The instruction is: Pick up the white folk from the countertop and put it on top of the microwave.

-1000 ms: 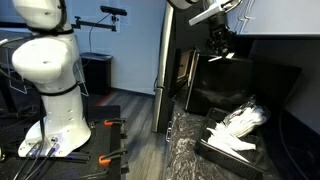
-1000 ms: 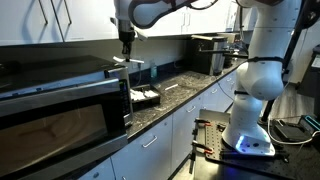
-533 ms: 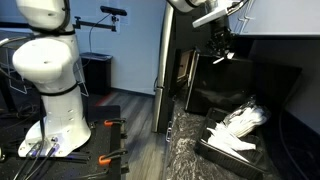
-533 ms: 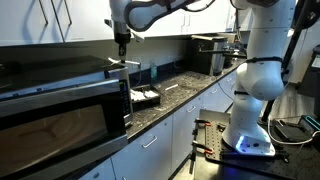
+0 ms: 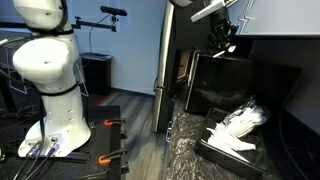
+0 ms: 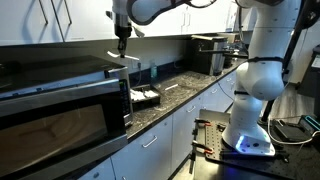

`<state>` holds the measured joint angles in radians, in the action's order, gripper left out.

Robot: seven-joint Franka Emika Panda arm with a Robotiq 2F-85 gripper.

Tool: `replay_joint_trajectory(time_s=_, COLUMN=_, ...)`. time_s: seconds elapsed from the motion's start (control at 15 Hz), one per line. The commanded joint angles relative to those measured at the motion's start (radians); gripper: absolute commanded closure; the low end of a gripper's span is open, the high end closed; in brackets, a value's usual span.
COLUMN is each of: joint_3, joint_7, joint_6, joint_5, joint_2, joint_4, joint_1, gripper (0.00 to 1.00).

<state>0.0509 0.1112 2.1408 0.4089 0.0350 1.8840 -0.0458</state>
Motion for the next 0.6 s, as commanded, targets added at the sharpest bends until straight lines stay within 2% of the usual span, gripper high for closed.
replay_joint_trajectory(time_s=0.0, joint_3=0.017, joint_7=-0.027, joint_6=0.014, joint_5=0.006, joint_2=0.059, joint_4=0.021, joint_1=-0.013, gripper=0.98)
replay_joint_trajectory(time_s=0.2, joint_3=0.020, joint_7=0.024, joint_6=0.032, joint_5=-0.046, joint_2=0.049, joint_4=-0.008, joint_1=-0.018, gripper=0.98)
replay_joint_trajectory(time_s=0.53, joint_3=-0.005, joint_7=0.248, joint_6=0.100, joint_5=-0.291, joint_2=-0.015, joint_4=-0.054, joint_1=-0.019, gripper=0.98)
